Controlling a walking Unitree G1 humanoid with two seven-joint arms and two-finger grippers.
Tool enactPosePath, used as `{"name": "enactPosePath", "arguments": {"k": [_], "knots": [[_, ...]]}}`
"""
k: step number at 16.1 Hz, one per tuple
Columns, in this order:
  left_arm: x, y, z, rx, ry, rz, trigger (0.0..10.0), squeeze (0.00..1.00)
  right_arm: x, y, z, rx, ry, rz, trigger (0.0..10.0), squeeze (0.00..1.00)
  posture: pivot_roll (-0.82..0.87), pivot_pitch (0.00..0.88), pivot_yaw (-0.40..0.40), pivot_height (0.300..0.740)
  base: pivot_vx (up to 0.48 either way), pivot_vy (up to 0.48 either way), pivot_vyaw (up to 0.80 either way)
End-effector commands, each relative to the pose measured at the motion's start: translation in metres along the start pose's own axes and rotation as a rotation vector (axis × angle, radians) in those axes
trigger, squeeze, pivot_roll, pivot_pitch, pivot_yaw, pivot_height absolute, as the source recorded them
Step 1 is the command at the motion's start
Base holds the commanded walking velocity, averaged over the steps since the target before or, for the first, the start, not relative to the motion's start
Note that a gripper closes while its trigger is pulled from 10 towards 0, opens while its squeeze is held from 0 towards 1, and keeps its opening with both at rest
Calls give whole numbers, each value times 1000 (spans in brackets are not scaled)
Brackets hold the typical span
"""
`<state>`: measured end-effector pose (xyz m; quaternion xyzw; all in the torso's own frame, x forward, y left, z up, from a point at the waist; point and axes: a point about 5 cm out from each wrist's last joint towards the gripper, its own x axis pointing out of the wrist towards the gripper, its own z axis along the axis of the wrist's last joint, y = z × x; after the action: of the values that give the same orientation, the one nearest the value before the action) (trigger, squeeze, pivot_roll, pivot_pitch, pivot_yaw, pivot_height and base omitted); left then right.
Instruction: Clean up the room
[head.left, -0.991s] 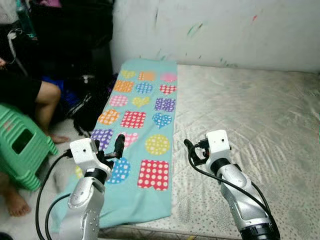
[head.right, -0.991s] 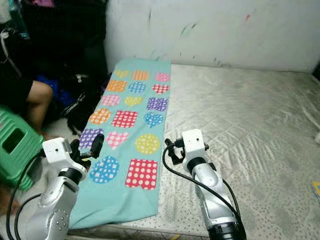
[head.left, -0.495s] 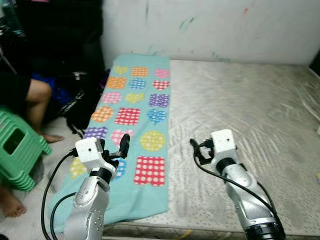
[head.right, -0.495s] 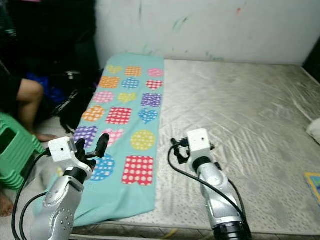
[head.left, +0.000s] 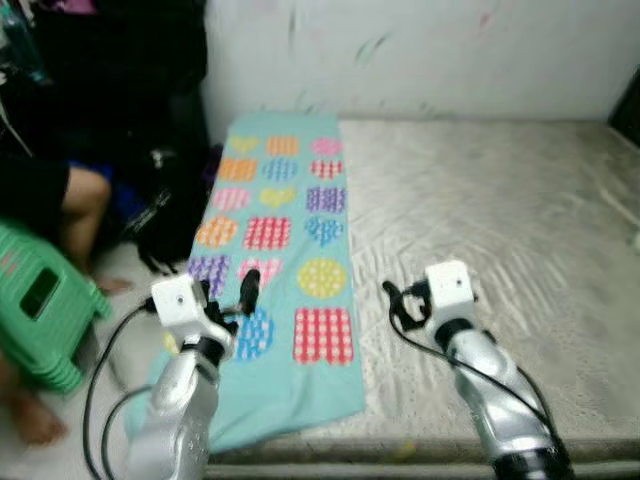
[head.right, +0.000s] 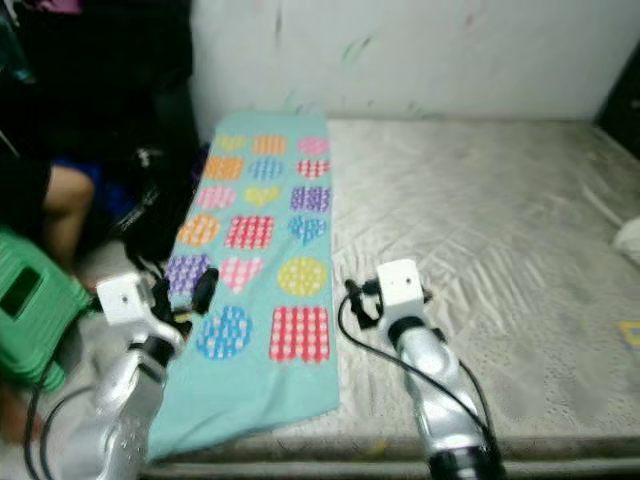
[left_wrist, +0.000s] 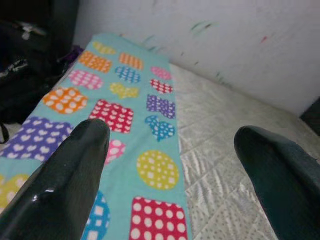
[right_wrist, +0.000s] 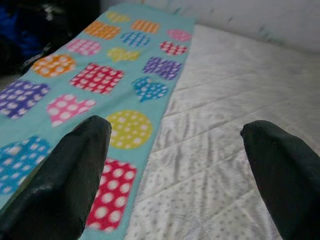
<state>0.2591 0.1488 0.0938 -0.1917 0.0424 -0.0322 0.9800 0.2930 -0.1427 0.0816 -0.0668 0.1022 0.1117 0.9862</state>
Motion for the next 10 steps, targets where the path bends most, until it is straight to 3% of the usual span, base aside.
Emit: {"name": "enactPosePath", "arguments": {"k": [1, 10], "knots": [[0, 0, 2, 6, -11, 2, 10000, 0, 2, 4, 6, -3, -18, 18, 10000, 0, -114, 0, -17, 740, 0, 0, 0], [-2, 2, 1, 12, -2, 9, 10000, 0, 4, 6, 7, 12, -27, 29, 10000, 0, -111, 0, -18, 740, 0, 0, 0]]}}
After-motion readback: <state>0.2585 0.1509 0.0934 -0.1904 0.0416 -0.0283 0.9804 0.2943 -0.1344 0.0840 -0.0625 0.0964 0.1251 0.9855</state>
